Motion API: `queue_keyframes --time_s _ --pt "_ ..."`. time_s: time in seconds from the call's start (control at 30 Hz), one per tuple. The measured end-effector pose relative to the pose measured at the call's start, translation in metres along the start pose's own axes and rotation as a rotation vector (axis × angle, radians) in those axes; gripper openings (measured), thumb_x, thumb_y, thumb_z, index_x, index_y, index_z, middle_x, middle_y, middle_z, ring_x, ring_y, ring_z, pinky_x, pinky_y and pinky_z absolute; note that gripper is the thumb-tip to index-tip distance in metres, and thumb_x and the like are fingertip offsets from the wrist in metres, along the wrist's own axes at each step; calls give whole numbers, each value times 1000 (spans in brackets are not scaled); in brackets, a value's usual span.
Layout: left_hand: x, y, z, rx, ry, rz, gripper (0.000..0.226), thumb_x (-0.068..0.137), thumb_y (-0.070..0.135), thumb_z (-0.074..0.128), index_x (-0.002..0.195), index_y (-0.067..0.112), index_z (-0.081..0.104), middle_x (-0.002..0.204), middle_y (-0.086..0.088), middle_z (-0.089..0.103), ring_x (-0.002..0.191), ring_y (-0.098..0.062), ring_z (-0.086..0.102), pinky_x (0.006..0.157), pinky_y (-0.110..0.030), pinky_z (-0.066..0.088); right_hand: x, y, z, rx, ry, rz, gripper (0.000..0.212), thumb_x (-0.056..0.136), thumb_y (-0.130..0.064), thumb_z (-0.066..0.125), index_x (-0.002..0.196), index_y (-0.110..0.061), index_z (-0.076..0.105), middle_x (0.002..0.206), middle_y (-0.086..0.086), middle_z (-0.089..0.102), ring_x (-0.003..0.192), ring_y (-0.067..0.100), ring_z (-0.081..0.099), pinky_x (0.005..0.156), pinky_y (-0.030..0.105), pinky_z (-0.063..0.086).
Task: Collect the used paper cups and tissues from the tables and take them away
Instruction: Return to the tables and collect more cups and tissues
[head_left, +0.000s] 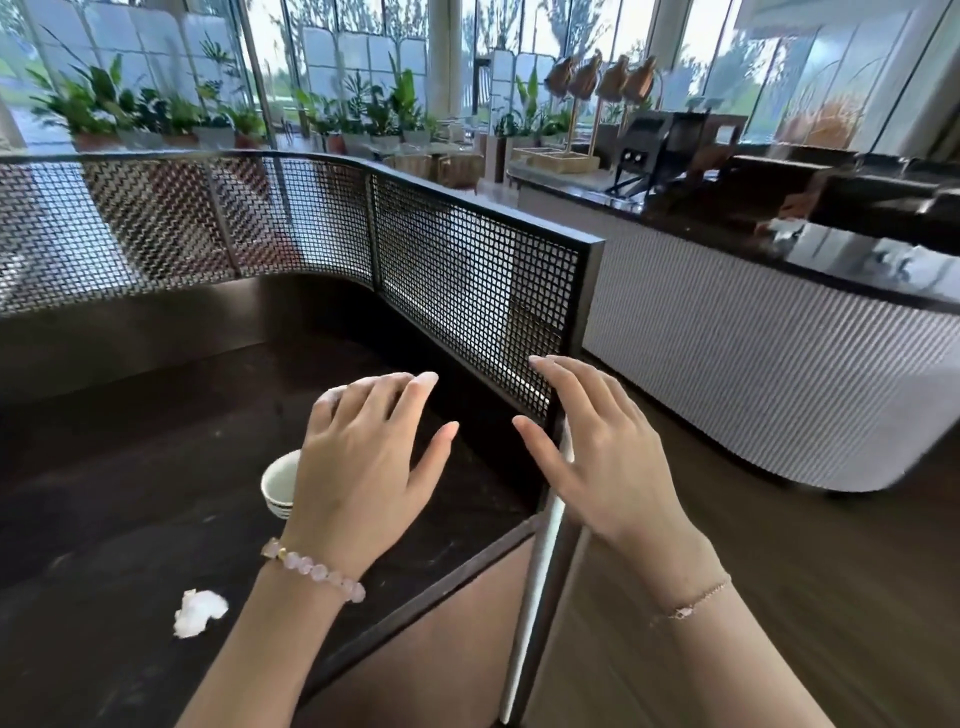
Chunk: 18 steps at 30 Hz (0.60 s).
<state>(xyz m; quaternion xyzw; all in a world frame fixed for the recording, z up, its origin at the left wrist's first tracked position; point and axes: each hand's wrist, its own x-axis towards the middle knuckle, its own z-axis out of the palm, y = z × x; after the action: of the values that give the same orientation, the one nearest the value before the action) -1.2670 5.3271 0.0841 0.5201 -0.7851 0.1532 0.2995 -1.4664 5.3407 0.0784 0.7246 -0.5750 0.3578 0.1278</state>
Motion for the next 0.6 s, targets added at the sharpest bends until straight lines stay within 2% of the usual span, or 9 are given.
queue_keyframes --time_s 0.27,0.47,0.6 --pt "15 94 21 -103 -6 148 45 90 44 39 116 14 60 109 0 64 103 -23 60 91 -44 45 -41 69 -59 -61 43 142 52 90 -51 40 133 -23 50 130 -7 55 122 13 49 99 29 42" --pt "24 180 44 -189 -5 245 45 89 45 38 115 15 59 107 2 64 100 -24 60 90 -43 45 -83 133 -116 -161 51 245 53 90 -53 38 133 -22 50 129 -7 55 120 14 51 95 30 44" --pt "26 235 61 -241 -11 294 45 90 45 38 115 15 60 106 3 64 99 -23 60 90 -41 43 -116 174 -150 -246 25 312 55 91 -54 36 134 -23 47 132 -8 53 121 11 48 96 23 37"
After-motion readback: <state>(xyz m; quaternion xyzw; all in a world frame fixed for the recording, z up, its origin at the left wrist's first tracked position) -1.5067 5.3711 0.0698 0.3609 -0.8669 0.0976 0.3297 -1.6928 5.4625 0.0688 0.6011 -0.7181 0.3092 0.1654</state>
